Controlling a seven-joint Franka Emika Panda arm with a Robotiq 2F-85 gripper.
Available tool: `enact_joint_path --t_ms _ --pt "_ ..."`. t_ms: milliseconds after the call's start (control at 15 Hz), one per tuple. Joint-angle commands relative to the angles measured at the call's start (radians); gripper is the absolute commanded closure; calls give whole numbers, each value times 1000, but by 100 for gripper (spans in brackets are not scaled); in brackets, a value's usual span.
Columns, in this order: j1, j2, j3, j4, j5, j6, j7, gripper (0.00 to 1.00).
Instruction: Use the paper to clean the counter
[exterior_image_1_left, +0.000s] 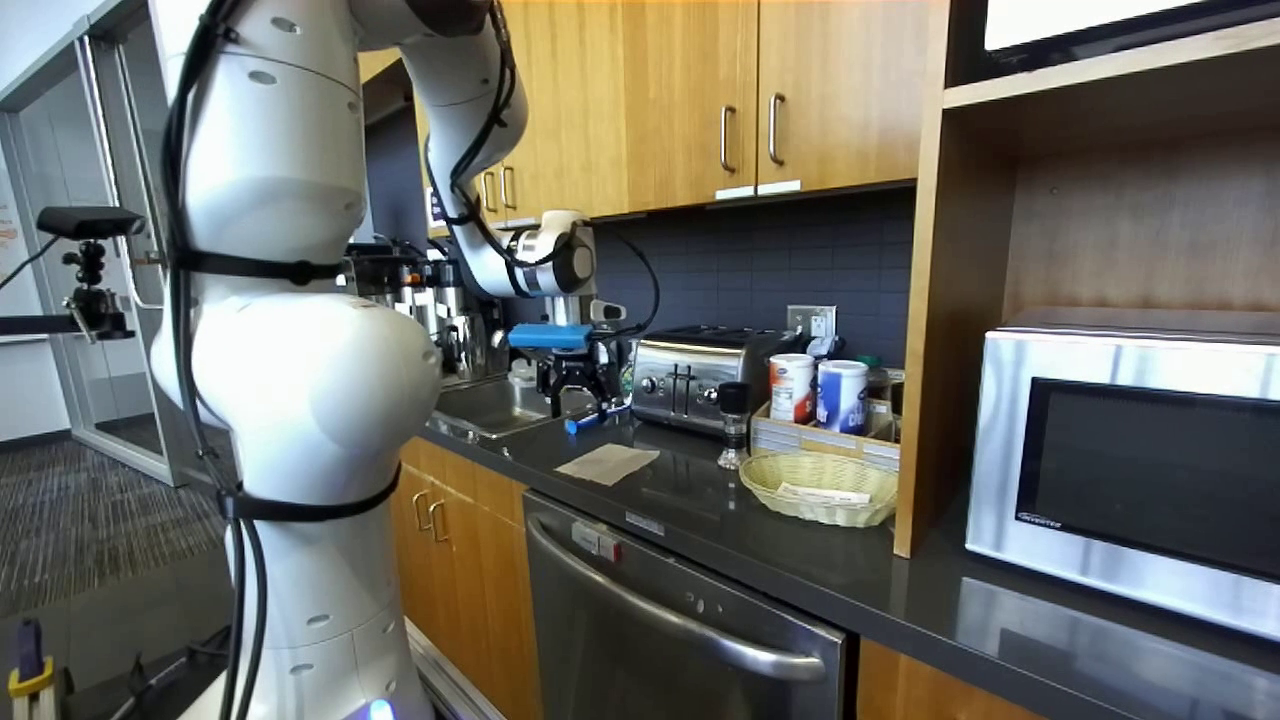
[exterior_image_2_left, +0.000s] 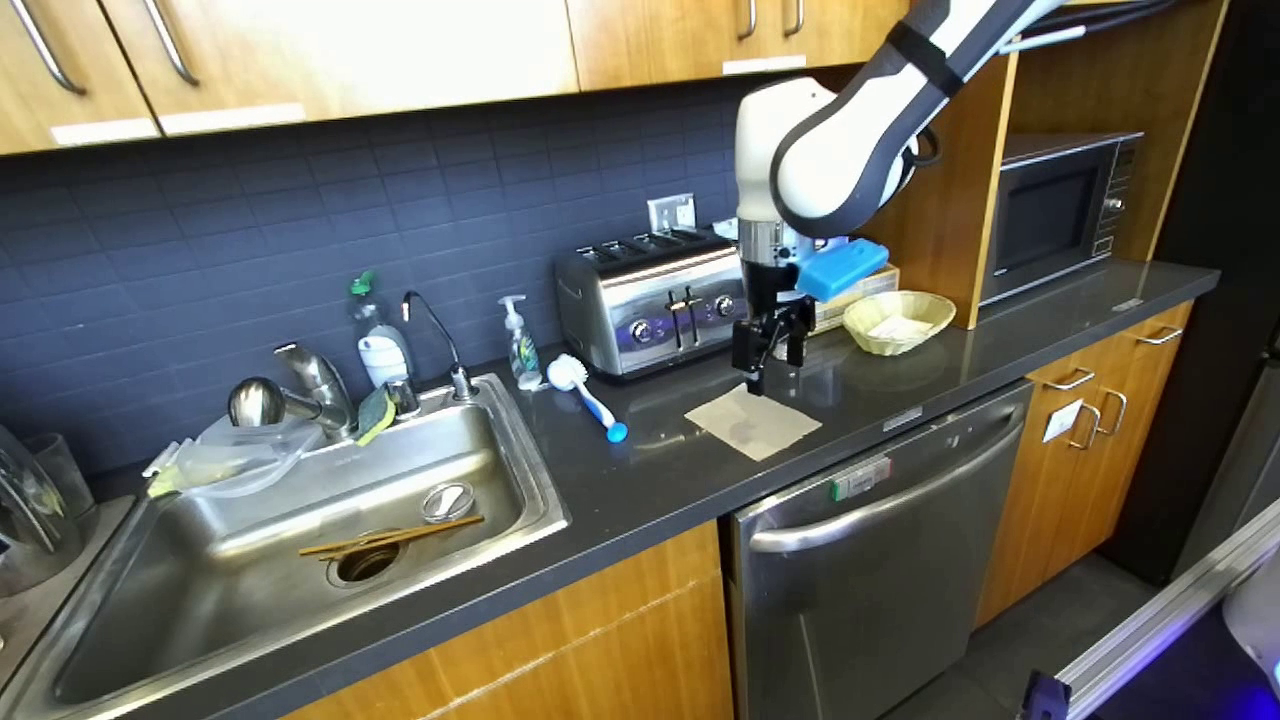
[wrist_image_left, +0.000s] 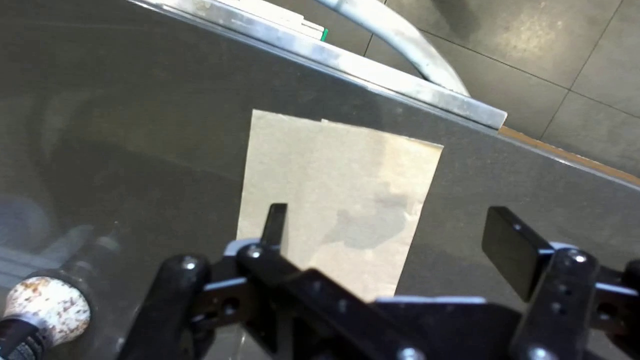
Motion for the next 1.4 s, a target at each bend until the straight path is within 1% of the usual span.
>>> enact_joint_path --t_ms 0,267,533,1000,1333 --pt "12 52 -16 52 -47 20 39 0" --pt "8 94 -39 77 -78 22 56 0" --pt "10 147 -64 97 -86 29 64 0" --pt "28 263 -70 137 -66 39 51 0" --pt "36 313 -74 149 -57 63 36 0"
